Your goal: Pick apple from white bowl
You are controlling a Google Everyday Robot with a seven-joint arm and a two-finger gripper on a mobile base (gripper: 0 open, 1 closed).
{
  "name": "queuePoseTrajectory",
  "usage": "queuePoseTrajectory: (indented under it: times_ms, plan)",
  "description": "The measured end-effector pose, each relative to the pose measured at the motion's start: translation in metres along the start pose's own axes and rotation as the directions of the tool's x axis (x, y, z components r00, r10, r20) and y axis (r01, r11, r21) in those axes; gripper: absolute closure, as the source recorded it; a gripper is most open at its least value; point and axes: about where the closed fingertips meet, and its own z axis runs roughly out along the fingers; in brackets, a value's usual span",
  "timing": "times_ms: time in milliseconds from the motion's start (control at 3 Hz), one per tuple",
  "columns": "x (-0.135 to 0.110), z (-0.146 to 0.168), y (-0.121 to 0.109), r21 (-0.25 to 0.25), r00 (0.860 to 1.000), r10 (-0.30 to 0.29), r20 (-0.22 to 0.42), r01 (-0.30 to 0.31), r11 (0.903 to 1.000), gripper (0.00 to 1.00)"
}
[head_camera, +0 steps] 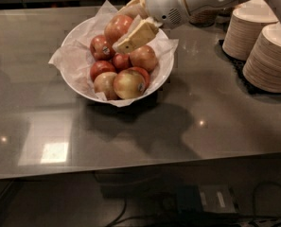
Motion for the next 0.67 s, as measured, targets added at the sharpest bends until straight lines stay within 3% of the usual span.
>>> queuePoseTrajectory:
  times_ms: [333, 667]
  plan:
    - [-0.006, -0.03, -0.002, 0.032, 1.0, -0.018, -0.009, 0.019, 0.9993, 1.0]
    - [-0.01, -0.046, -0.001, 0.034, 0.999, -0.034, -0.04, 0.035, 0.9988, 1.0]
